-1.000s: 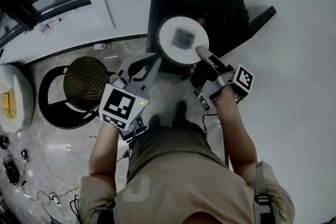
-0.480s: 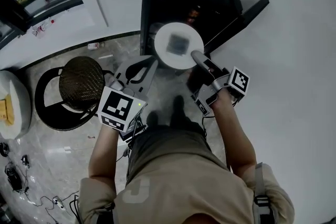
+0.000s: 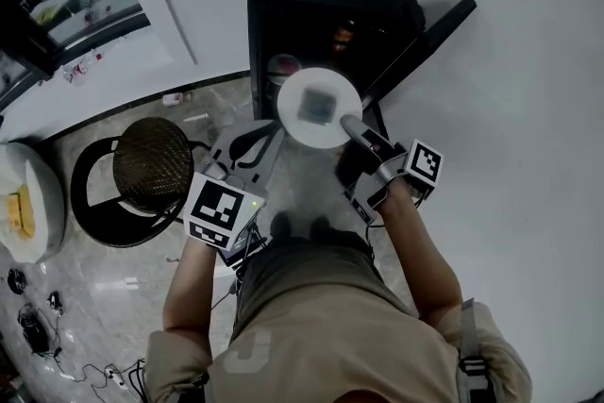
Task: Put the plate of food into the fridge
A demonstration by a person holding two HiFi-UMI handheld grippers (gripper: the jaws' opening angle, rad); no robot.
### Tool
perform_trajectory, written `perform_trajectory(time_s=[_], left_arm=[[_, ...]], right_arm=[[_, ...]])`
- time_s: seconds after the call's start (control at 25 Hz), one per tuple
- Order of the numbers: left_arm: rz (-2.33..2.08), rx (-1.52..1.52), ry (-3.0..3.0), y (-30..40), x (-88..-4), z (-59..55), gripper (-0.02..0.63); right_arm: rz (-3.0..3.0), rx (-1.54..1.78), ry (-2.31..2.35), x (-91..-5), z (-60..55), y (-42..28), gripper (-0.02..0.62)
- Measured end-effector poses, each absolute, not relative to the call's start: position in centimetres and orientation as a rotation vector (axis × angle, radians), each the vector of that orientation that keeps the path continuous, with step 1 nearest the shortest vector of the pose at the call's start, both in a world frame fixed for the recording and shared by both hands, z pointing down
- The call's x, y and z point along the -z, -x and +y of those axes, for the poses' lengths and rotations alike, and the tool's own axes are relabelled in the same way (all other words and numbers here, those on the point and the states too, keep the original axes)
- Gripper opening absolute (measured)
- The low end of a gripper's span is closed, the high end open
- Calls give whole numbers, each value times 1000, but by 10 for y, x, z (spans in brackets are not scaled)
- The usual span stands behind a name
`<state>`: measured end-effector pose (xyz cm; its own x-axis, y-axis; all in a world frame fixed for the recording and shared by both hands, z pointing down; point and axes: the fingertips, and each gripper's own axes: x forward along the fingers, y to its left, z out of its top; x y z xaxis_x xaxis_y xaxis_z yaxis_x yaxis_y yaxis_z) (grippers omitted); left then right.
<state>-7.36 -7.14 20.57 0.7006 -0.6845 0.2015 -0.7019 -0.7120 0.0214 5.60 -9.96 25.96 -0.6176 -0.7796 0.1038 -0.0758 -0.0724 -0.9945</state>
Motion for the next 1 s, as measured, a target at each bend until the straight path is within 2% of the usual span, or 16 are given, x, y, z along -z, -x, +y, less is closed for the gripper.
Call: perform_trajectory(time_s=[1.0], left_arm=[[-1114,-580,-2737,-2,-255,-40,18]], right_arm=[[1750,1832,890,-305,-61,-112,43]])
